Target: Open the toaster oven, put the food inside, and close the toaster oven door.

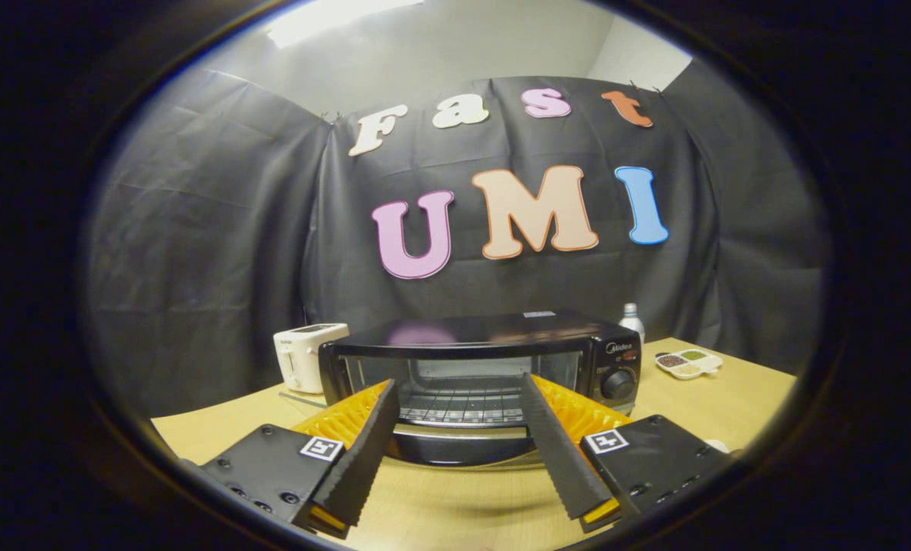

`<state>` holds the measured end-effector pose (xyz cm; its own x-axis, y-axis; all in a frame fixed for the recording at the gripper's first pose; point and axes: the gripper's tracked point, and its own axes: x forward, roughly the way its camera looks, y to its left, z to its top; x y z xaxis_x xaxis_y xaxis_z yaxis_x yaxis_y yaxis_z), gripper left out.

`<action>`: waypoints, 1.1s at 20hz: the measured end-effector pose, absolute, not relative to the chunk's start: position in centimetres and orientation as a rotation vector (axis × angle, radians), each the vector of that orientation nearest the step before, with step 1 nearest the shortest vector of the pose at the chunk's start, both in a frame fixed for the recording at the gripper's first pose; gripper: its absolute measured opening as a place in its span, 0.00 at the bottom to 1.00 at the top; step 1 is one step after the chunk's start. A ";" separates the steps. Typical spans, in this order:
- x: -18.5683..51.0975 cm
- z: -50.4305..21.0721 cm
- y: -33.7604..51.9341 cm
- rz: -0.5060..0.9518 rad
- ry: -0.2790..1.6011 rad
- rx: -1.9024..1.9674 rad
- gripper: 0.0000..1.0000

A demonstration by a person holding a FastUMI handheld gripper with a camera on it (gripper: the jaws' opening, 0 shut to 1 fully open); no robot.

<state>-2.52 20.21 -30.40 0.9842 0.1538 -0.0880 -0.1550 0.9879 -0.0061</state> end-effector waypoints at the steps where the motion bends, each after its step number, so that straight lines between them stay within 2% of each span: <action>1: -2.8 -30.6 20.1 0.155 0.092 -0.012 0.98; 13: -6.4 -33.3 19.0 0.145 0.158 -0.006 0.98; 22: -7.9 -36.5 18.0 0.120 0.244 0.031 0.94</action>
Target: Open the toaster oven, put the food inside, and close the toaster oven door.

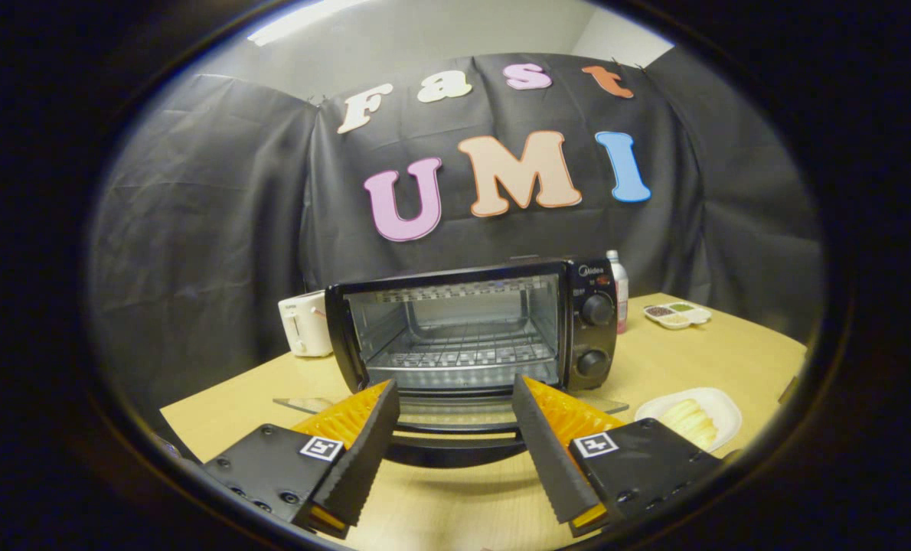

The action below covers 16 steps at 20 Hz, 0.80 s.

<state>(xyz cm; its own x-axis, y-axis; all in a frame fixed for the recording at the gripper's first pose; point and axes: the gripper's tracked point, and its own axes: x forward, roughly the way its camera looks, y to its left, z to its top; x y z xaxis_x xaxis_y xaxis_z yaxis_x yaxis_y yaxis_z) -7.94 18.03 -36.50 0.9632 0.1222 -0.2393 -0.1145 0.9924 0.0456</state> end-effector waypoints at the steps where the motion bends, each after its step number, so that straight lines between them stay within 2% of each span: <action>1: -8.0 -37.1 17.8 0.112 0.264 0.037 0.93; 11: -8.5 -42.3 16.4 0.088 0.431 0.094 0.93; 16: -8.7 -42.6 16.2 0.080 0.447 0.071 0.91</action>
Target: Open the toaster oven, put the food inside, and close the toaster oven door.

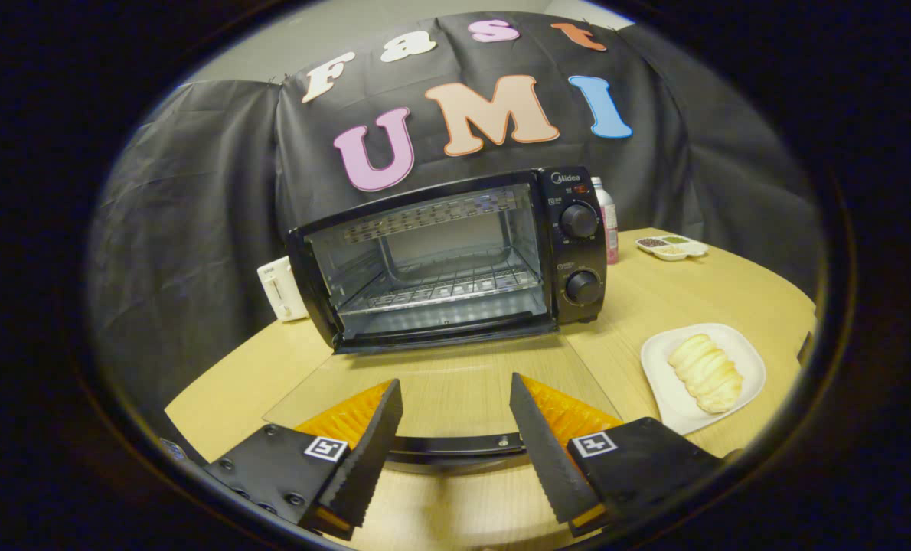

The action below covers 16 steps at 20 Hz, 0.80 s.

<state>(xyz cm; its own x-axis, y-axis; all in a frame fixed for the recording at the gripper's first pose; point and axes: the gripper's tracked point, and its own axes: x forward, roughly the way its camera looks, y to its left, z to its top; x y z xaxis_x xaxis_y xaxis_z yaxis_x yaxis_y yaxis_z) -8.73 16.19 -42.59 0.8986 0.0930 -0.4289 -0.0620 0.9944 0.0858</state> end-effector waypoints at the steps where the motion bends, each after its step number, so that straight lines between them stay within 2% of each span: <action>1: -8.6 -42.8 16.2 0.079 0.452 0.051 0.91; 6: -8.4 -43.5 16.3 0.077 0.482 -0.062 0.92; 16: -8.0 -43.1 16.3 0.090 0.490 -0.055 0.92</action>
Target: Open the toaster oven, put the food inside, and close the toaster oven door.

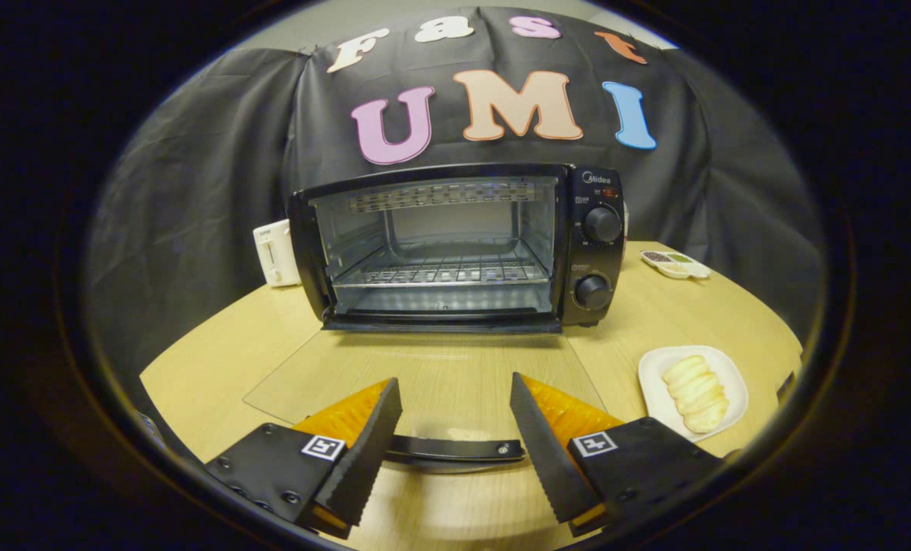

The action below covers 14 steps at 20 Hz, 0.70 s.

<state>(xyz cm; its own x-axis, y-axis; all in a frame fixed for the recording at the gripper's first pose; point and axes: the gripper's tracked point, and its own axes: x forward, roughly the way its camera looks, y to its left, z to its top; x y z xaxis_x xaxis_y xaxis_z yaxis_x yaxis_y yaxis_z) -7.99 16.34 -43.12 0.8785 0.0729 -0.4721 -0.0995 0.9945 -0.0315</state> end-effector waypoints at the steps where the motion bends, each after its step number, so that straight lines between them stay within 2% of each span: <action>1: -8.1 -43.0 16.3 0.093 0.491 -0.050 0.92; 14: -9.3 -37.3 16.7 0.147 0.408 -0.020 0.93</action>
